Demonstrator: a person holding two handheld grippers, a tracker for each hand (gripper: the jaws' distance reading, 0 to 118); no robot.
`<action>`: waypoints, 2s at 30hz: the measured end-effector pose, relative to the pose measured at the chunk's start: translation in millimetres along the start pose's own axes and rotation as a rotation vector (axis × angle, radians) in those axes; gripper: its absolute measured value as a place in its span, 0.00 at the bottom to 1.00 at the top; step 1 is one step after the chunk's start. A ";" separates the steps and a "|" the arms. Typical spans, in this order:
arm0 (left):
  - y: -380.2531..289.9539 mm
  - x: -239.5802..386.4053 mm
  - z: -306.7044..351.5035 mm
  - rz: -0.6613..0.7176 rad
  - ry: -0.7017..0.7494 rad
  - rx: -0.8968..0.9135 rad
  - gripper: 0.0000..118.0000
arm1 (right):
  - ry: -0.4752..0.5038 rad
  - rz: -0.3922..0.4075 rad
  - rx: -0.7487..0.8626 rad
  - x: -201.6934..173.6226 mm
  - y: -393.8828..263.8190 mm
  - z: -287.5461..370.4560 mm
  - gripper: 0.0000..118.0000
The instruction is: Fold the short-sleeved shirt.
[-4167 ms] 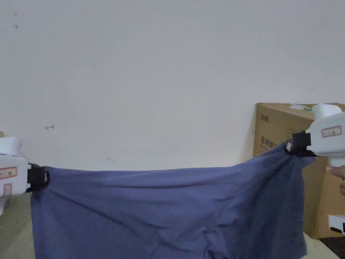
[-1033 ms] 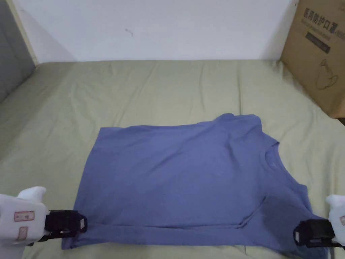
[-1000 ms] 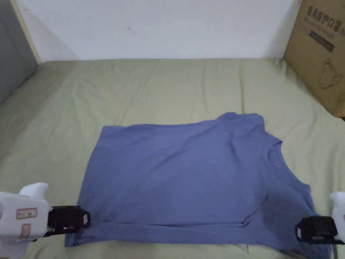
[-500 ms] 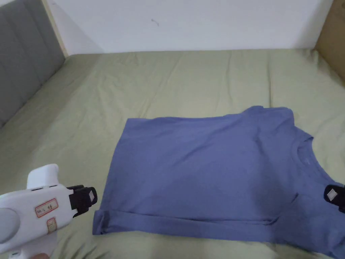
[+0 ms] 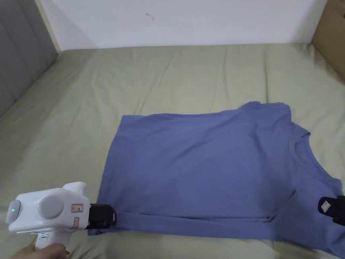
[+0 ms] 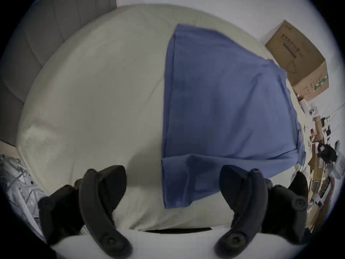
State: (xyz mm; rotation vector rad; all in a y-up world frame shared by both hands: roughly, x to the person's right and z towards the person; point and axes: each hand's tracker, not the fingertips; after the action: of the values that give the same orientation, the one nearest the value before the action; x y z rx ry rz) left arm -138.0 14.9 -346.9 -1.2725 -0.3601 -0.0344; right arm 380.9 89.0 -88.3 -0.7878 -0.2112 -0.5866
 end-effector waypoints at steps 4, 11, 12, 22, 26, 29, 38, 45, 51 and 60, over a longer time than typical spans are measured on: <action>-1.9 5.9 -1.5 -0.081 0.057 -0.015 0.77 | -0.033 0.002 -0.019 8.3 2.5 -1.4 0.00; -2.7 0.6 15.4 -0.030 0.000 -0.022 0.05 | -0.080 0.000 -0.015 31.6 12.5 7.9 0.00; -4.5 2.4 19.2 -0.008 -0.063 -0.015 0.04 | -0.109 0.018 -0.027 35.0 14.2 8.3 0.00; -17.8 29.5 51.1 -0.050 0.000 0.063 0.04 | -0.295 0.133 -0.380 83.3 7.9 -44.8 0.87; -15.1 31.6 59.9 -0.047 -0.005 0.066 0.04 | -0.320 0.197 -0.489 93.1 -4.4 -62.7 0.84; -14.3 33.5 64.4 -0.052 -0.008 0.065 0.04 | -0.303 0.201 -0.454 90.2 -1.3 -55.2 0.69; -15.4 29.8 71.5 -0.061 -0.027 0.070 0.04 | -0.247 0.259 -0.385 75.7 3.9 -22.8 0.02; -22.6 20.5 71.1 -0.023 -0.062 0.061 0.04 | -0.229 0.201 -0.340 76.7 7.0 3.7 0.02; -27.9 14.3 76.4 0.017 -0.094 0.058 0.04 | -0.213 0.149 -0.323 72.1 8.7 17.5 0.02; 3.1 13.8 79.7 0.079 -0.120 0.064 0.04 | -0.168 0.100 -0.255 52.4 54.1 19.9 0.02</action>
State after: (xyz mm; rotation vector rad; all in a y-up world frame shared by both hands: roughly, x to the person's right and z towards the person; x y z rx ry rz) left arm -143.9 92.9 -326.2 -1.2271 -0.4103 0.1200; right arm 455.4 111.6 -86.8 -1.0898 -0.2528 -0.4572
